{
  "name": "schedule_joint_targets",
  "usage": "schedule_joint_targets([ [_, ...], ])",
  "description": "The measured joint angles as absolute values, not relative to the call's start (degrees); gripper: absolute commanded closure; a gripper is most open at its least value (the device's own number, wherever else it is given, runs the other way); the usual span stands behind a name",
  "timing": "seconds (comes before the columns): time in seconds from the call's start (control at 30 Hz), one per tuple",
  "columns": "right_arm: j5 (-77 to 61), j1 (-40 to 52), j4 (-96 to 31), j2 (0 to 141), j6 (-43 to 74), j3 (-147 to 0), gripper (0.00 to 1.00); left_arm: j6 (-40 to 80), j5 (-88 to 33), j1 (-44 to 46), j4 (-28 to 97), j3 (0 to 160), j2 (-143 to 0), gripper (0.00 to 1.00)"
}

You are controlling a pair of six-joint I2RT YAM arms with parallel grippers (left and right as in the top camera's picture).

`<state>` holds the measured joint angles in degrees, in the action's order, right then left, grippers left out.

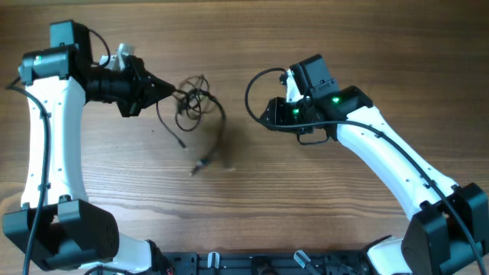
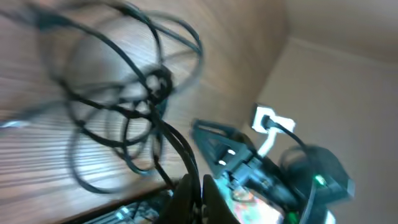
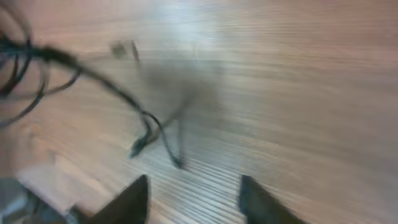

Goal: Untangle cables

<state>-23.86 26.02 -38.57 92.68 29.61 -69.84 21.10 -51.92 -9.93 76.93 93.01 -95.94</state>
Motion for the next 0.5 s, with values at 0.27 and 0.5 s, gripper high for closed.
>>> schedule_joint_targets([
  [0.27,-43.7,29.4,-16.8,92.7,35.0,-69.4,0.33,19.4,-55.9,-6.5,80.0,93.1,-95.9,0.96],
  [0.5,-38.8,35.4,-8.8,97.5,51.0,-69.0,0.57,19.3,-55.8,-5.9,80.7,93.1,-95.9,0.96],
])
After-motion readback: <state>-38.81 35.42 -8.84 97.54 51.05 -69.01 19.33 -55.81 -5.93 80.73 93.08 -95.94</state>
